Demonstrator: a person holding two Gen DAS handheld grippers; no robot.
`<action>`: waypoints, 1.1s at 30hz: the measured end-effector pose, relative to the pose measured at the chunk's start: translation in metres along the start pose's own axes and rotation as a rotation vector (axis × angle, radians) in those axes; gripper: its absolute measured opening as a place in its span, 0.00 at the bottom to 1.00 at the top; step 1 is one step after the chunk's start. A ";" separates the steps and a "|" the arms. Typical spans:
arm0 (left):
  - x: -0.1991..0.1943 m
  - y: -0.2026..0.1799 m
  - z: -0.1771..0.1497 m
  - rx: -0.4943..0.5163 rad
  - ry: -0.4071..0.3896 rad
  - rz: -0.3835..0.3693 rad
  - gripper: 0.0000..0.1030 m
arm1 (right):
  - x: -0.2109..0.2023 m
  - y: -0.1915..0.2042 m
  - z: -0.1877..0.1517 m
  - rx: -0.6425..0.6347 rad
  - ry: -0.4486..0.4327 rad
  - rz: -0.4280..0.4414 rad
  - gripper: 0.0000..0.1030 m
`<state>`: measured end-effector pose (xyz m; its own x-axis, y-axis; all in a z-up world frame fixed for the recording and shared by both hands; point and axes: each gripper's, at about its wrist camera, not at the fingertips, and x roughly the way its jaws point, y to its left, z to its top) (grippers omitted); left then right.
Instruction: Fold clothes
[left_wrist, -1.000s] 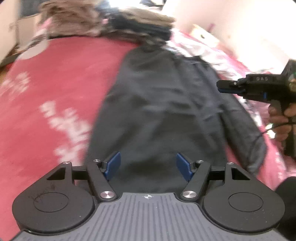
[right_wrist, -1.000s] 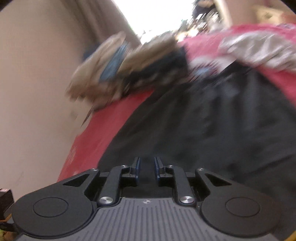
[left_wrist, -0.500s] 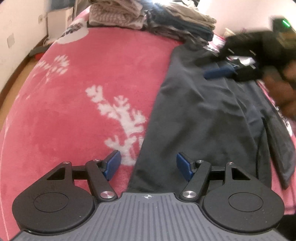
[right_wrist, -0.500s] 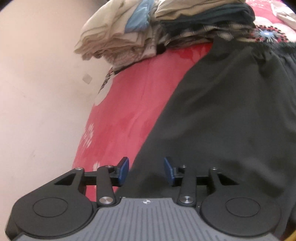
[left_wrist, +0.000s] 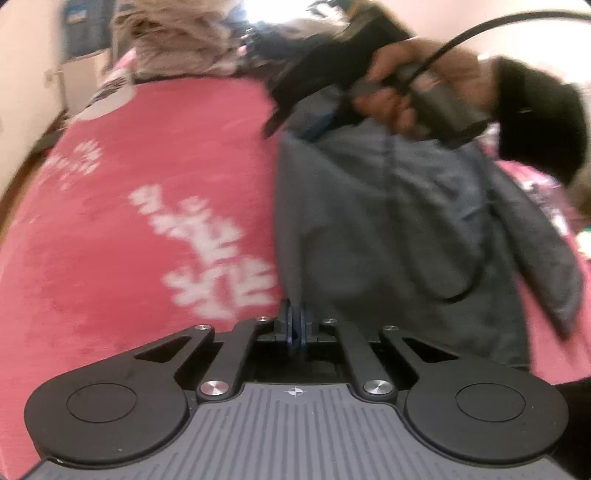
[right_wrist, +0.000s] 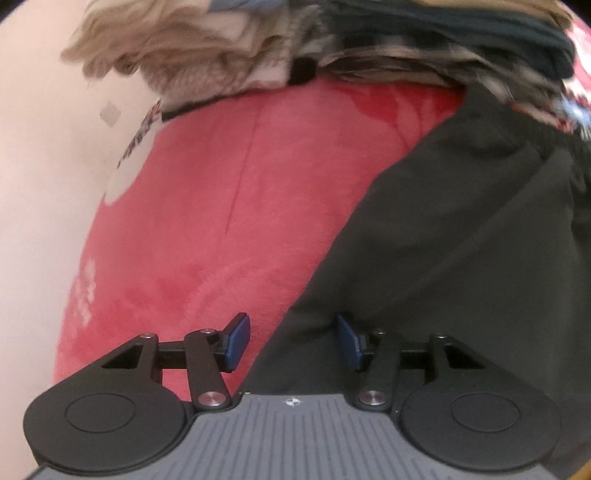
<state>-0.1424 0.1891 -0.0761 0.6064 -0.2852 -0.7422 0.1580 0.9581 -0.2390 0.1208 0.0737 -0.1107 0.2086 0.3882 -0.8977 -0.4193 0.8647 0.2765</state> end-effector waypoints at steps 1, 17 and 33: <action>-0.003 -0.005 0.001 0.005 -0.008 -0.030 0.01 | 0.001 0.003 -0.001 -0.022 0.000 -0.013 0.49; 0.003 -0.090 0.053 0.089 -0.081 -0.492 0.01 | -0.071 -0.070 -0.019 0.010 -0.196 0.075 0.03; 0.079 -0.217 0.119 0.231 -0.051 -0.736 0.01 | -0.185 -0.238 0.000 0.072 -0.331 -0.101 0.03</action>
<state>-0.0363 -0.0382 -0.0085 0.3168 -0.8545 -0.4117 0.6898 0.5054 -0.5184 0.1819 -0.2036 -0.0100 0.5261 0.3712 -0.7652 -0.3206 0.9199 0.2258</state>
